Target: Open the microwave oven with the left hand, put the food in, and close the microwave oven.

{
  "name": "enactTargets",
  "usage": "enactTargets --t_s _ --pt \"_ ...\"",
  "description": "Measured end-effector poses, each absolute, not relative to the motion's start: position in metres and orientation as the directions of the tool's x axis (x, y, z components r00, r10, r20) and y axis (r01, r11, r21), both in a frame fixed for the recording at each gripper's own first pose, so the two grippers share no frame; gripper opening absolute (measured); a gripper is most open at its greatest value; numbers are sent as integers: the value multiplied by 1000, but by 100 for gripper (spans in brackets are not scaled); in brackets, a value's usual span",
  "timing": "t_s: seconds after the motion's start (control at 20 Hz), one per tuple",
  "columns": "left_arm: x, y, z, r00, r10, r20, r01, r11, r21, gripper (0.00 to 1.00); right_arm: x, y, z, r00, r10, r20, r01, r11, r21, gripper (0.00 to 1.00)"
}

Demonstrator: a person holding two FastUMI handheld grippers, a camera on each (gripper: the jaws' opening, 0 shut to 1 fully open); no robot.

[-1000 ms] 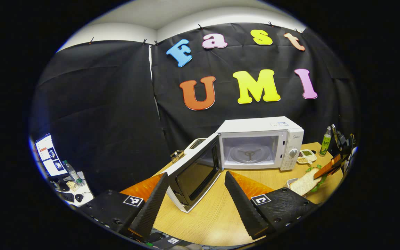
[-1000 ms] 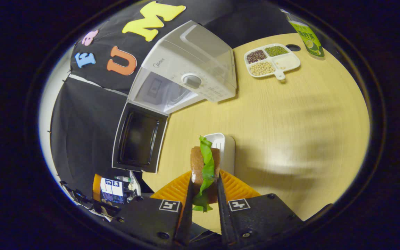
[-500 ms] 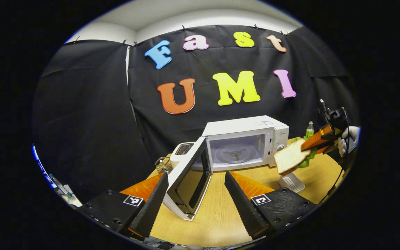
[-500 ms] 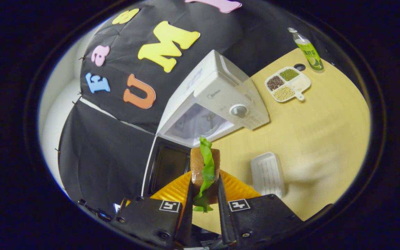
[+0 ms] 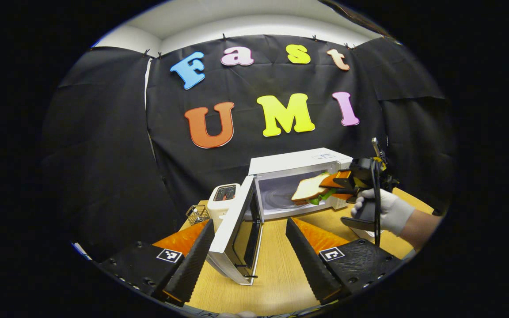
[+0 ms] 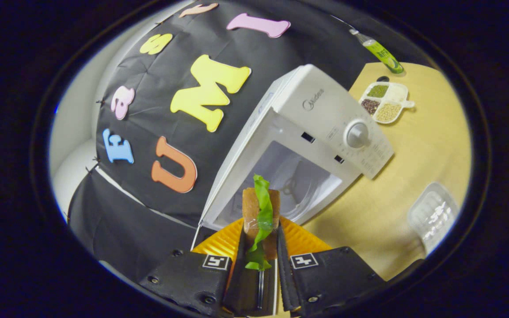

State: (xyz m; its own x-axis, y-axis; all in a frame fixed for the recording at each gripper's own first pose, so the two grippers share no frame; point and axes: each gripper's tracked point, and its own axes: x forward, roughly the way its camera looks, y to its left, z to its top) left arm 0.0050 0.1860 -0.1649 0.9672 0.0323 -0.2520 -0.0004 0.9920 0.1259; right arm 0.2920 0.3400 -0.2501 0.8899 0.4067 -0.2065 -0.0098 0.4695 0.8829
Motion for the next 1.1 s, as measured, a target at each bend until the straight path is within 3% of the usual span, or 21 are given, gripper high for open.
enactTargets --t_s 0.2,0.45,0.65,0.8,0.85,0.9,0.95,1.0,1.1 --pt "6 204 -175 966 54 -254 -20 991 134 96 351 365 -276 950 279 -142 23 388 921 37" --pt "5 216 -183 962 88 -258 -45 985 168 96 397 373 -313 977 143 -160 96 375 922 37" --pt "3 216 -190 959 89 -271 -50 988 148 96 412 387 -322 982 121 -148 83 429 900 37" --pt "3 214 -190 961 84 -262 -42 986 163 97 428 389 -333 981 97 -166 91 527 845 38" --pt "3 215 -193 961 86 -263 -43 985 165 96 430 386 -337 980 80 -182 106 564 819 32" --pt "2 216 -194 960 86 -265 -44 986 162 96 429 385 -342 977 72 -202 115 617 779 47" --pt "2 216 -195 960 85 -268 -43 987 158 97 427 382 -342 976 59 -210 119 664 738 50" --pt "1 217 -194 960 87 -266 -44 986 162 96 425 377 -343 973 30 -228 137 719 681 43" --pt "2 218 -193 961 86 -264 -43 986 164 96 422 366 -339 973 -22 -231 152 812 564 59"
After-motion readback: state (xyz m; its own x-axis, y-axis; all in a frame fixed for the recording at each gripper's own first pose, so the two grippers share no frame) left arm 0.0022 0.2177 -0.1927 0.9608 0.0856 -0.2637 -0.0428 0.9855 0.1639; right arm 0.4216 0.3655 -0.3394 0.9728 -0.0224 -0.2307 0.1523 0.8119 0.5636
